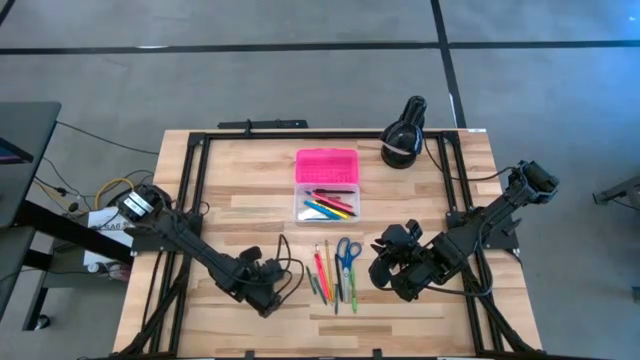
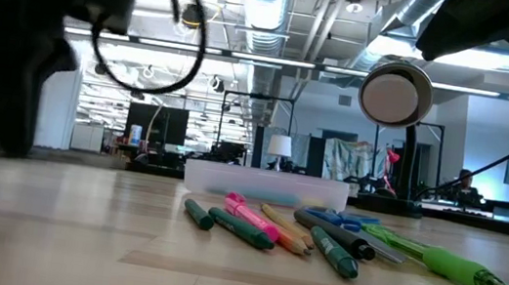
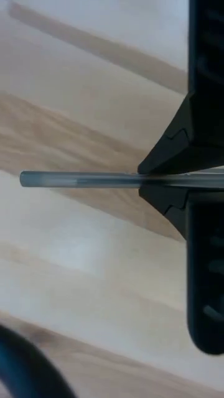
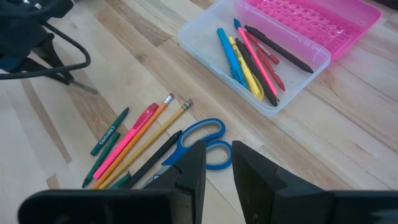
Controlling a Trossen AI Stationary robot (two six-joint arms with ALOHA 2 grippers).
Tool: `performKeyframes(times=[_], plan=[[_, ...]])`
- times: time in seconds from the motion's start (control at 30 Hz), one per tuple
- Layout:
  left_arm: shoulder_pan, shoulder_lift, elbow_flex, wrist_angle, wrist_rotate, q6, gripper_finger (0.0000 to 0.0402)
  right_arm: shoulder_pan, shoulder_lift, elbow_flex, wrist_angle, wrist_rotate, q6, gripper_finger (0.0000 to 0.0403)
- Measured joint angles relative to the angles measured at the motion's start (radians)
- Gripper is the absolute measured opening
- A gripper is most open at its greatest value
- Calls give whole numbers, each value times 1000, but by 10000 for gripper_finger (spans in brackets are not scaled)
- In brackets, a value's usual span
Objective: Pick & place school supplies into a supply box
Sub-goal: Put the gray pen into the pink supply box
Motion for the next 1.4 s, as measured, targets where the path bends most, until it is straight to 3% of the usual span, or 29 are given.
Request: performKeyframes(times=[0.27, 0.67, 0.97, 1.17, 1.4], plan=[[112, -2, 112, -61, -44, 218, 13, 0, 0, 0, 1, 0, 0, 70], [436, -4, 213, -31, -55, 644, 13, 0, 0, 0, 68, 2, 1, 70], [594, -4, 211, 188, -33, 820, 13, 1, 20, -2, 136, -1, 1, 70], [661, 4, 210, 312, -30, 902, 13, -3, 118, -1, 242, -50, 11, 70], [712, 68, 209, 306, 2, 956, 13, 2, 229, -1, 440, -123, 11, 70]])
